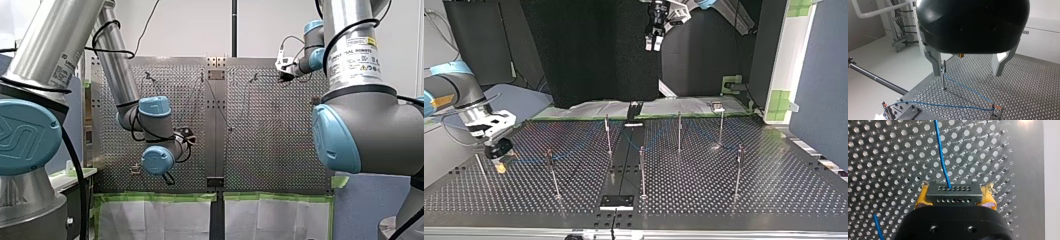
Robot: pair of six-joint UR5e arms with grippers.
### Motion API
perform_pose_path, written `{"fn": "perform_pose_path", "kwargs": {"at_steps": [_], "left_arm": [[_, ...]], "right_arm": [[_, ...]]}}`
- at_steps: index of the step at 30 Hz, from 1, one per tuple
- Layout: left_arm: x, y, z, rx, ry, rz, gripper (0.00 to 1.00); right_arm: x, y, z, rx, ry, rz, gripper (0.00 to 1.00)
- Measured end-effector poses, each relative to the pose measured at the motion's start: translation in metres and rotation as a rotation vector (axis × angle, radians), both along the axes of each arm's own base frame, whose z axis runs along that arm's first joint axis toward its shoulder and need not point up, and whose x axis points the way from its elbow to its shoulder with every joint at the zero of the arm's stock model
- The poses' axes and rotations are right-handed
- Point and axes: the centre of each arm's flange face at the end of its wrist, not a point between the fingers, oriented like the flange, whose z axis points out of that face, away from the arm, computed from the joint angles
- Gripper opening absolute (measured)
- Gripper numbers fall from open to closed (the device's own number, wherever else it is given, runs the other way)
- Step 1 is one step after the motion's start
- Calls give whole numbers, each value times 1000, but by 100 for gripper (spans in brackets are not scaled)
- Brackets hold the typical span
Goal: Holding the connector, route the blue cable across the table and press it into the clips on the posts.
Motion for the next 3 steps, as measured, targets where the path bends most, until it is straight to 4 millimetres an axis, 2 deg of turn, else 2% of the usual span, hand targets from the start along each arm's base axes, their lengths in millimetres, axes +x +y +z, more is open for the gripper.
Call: {"fn": "perform_pose_path", "kwargs": {"at_steps": [3], "left_arm": [[0,0,0,0,0,0,100]], "right_arm": [[0,0,0,0,0,0,0]]}}
